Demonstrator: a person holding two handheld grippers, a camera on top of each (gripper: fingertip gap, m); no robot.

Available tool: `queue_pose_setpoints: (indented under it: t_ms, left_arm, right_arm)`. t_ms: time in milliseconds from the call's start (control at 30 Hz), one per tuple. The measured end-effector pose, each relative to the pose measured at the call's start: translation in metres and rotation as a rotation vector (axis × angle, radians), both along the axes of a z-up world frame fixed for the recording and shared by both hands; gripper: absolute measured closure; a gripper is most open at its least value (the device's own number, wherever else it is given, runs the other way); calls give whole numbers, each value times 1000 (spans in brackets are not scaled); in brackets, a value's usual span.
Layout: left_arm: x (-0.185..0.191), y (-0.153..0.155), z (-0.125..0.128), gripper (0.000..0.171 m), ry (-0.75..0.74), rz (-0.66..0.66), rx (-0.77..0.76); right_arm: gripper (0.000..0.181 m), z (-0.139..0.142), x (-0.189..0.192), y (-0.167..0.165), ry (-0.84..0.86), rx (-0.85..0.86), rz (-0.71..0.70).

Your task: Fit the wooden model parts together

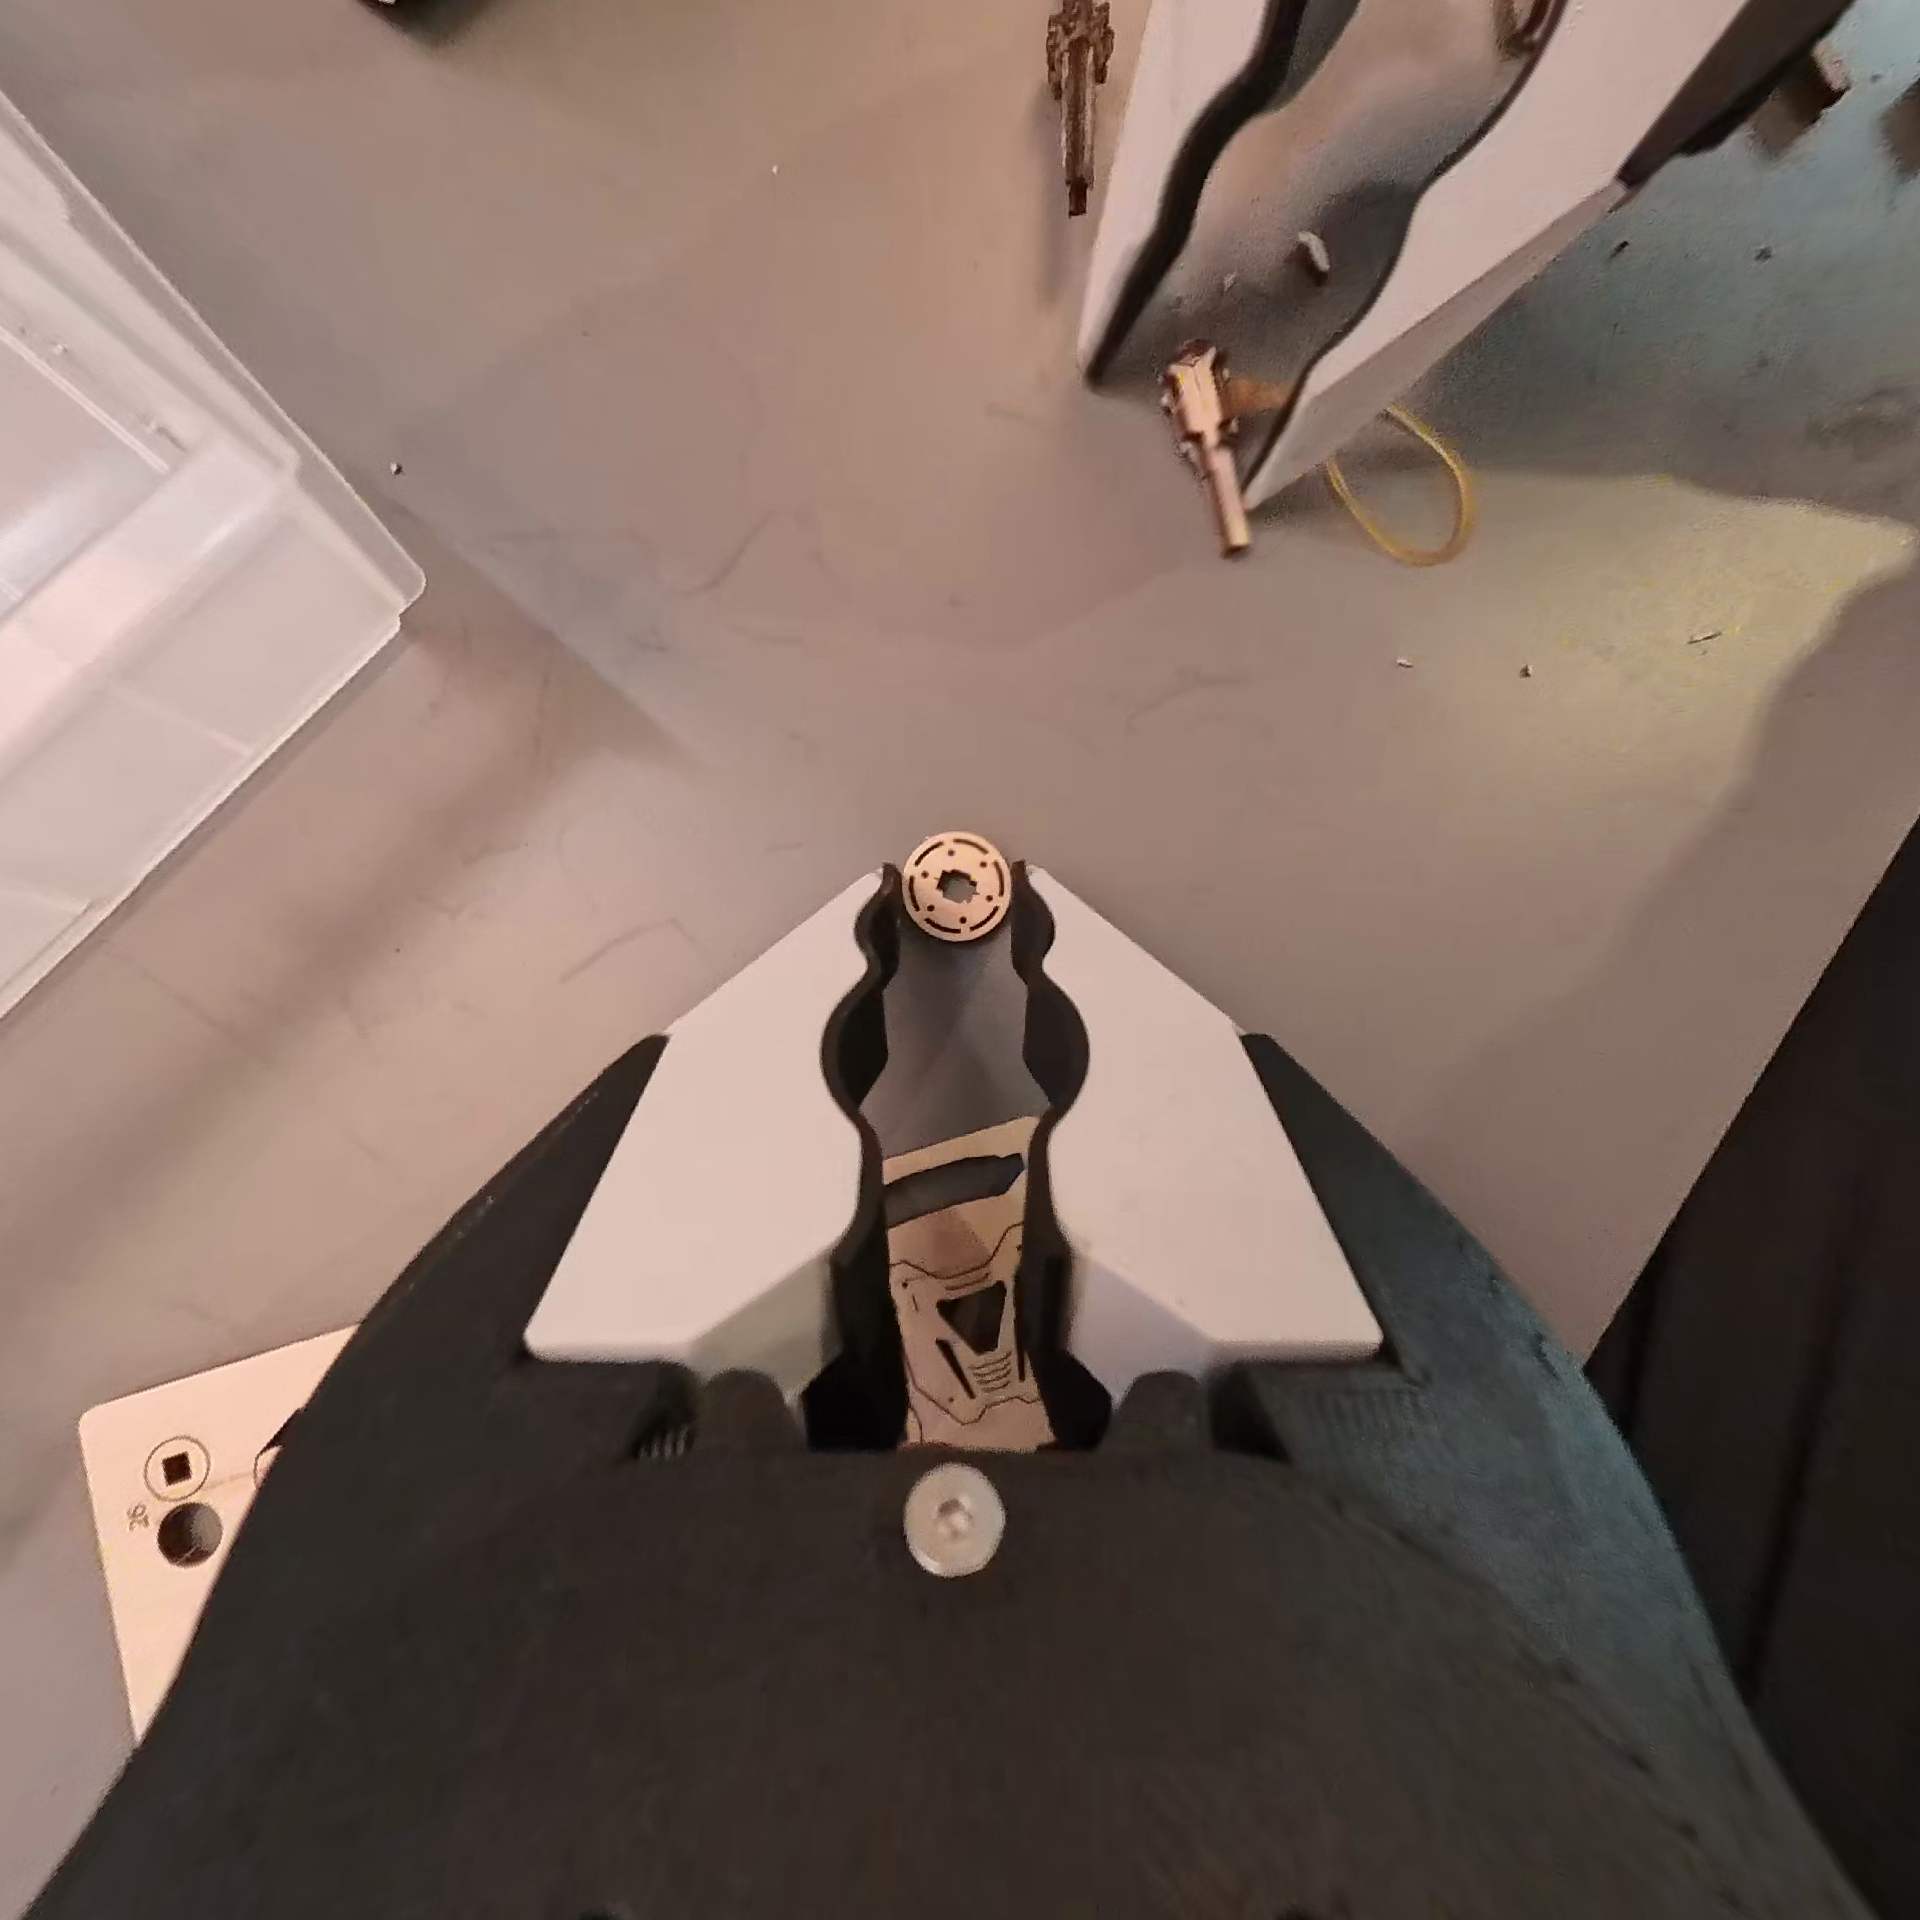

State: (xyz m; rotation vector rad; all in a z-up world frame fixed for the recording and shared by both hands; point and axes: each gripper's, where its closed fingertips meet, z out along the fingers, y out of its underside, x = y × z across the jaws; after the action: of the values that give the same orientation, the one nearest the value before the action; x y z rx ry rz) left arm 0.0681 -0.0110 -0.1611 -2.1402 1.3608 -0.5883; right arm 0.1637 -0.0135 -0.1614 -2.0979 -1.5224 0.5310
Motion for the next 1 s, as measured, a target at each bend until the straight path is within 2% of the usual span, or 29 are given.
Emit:
queue_pose_setpoints:
  t_ms: [100,367,433,567,633,800,933,1000]
  left_arm:
    - [1,0,0,153,-10,-1,1]
    - [26,-11,2,152,-53,-34,-8]
    - [33,-11,7,137,-60,-33,12]
    - [47,-20,25,126,-93,-86,79]
    - [54,-27,33,126,-108,-125,114]
    - [91,-46,57,132,-205,-201,198]
    - [106,-52,59,143,-224,-222,217]
    - [104,-51,60,155,-233,-211,214]
  right_arm:
    - [163,0,1,0,3,4,5]
    - [164,4,18,-24,77,-82,-41]
    - [164,7,23,-28,135,-121,-82]
    - [164,19,29,-33,271,-176,-151]
    - [164,24,30,-34,325,-195,-168]
    - [164,44,23,-33,431,-191,-185]
    - [164,58,12,-35,500,-191,-175]
    - [164,62,8,-36,524,-193,-171]
